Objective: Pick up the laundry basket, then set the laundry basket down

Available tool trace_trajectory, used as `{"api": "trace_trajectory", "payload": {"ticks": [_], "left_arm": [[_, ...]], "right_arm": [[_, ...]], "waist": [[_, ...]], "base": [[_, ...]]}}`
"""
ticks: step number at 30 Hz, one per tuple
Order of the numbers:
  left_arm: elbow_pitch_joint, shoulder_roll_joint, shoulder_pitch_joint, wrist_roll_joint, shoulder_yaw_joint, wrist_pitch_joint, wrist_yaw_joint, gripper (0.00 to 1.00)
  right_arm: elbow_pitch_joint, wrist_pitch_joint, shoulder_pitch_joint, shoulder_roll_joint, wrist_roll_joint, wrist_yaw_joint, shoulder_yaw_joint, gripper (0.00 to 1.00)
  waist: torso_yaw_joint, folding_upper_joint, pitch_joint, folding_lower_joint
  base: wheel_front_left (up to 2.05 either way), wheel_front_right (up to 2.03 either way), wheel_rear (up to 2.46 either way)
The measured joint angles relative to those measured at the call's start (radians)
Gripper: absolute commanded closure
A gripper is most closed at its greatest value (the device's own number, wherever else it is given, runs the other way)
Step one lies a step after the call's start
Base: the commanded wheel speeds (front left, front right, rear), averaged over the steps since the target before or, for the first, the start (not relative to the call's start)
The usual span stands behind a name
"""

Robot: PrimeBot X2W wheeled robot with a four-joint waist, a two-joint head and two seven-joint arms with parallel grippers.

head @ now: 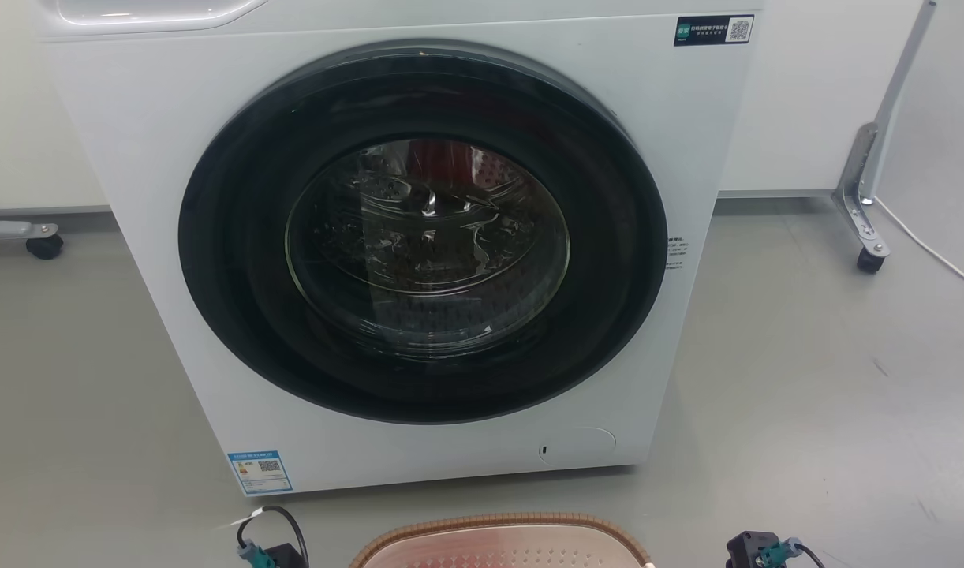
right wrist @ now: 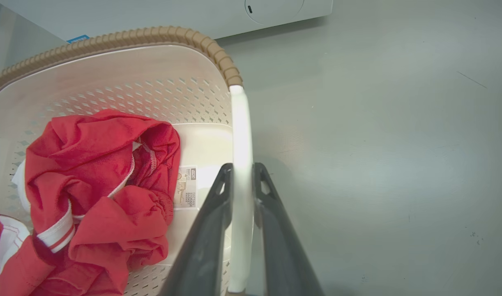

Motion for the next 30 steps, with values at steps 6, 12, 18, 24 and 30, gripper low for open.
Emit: {"api": "trace_trajectory", "payload": {"ticks": [6, 12, 18, 24, 30], "left_arm": [[0.0, 0.0, 0.0, -0.006, -0.002, -0.002, 0.0, 1.0], [0.0, 0.0, 0.01, -0.015, -0.003, -0.009, 0.0, 1.0], [0.0, 0.0, 0.01, -0.017, -0.005, -0.018, 0.0, 1.0], [0.0, 0.001, 0.01, -0.017, -0.006, -0.019, 0.0, 1.0], [0.0, 0.001, 0.01, -0.042, -0.011, -0.027, 0.0, 1.0]], "right_arm": [[-0.002, 0.002, 0.0, -0.002, 0.011, 0.0, 0.008, 1.0], [-0.003, 0.007, 0.0, -0.004, 0.015, 0.0, 0.014, 1.0], [-0.006, 0.01, 0.0, -0.006, 0.024, 0.0, 0.024, 1.0], [-0.007, 0.01, 0.0, -0.007, 0.032, 0.0, 0.029, 1.0], [-0.009, 0.011, 0.0, -0.011, 0.04, 0.0, 0.037, 1.0]], "waist": [[0.002, 0.0, 0.001, 0.0], [0.004, 0.0, 0.003, 0.0], [0.008, 0.0, 0.005, 0.0], [0.008, 0.0, 0.005, 0.0], [0.009, 0.0, 0.005, 0.0]], "base": [[0.0, 0.0, 0.0], [0.0, 0.0, 0.0], [0.0, 0.0, 0.0], [0.0, 0.0, 0.0], [0.0, 0.0, 0.0]]}}
